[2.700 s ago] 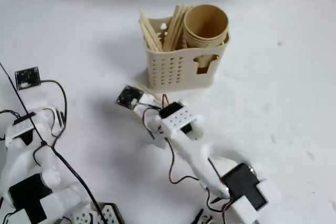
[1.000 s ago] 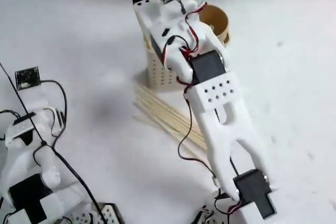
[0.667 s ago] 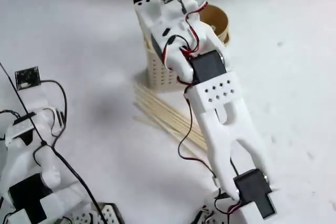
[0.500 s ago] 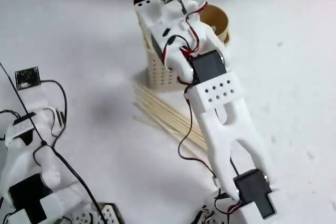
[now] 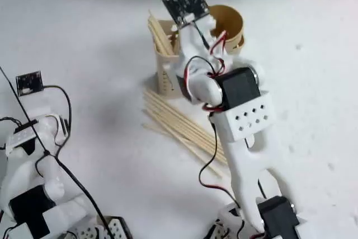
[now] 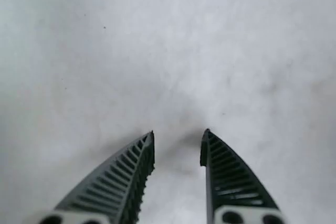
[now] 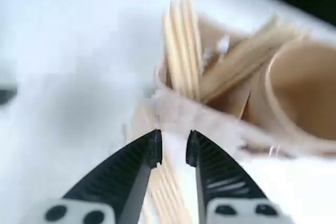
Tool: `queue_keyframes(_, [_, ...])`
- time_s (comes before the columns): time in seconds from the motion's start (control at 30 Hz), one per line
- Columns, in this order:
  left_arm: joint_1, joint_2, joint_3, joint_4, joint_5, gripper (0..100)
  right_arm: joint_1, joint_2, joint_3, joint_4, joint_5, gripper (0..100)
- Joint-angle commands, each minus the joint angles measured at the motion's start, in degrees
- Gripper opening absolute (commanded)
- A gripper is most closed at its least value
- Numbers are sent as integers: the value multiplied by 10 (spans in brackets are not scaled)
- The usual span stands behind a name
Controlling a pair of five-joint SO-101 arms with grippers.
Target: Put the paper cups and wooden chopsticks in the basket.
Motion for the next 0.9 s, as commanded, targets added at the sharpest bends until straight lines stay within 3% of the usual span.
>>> queue_keyframes(0.0, [-7,-4,-1,-6,5,157,-7,-18,56,-5,0,83])
queue_keyframes(0.2, [-7,-4,-1,-6,5,157,-32,-15,261,-140,73,84])
queue_keyframes(0.33, [-7,-4,-1,-6,5,157,-31,-13,337,-192,84,90])
queue_keyframes(0.57, [-7,-4,-1,-6,5,157,-15,-13,430,-276,91,219])
queue_keyframes(0.67, [-7,-4,-1,-6,5,157,-47,-13,469,-288,128,177])
queue_keyframes(0.87, [-7,-4,-1,-6,6,157,-87,-12,514,-323,128,115])
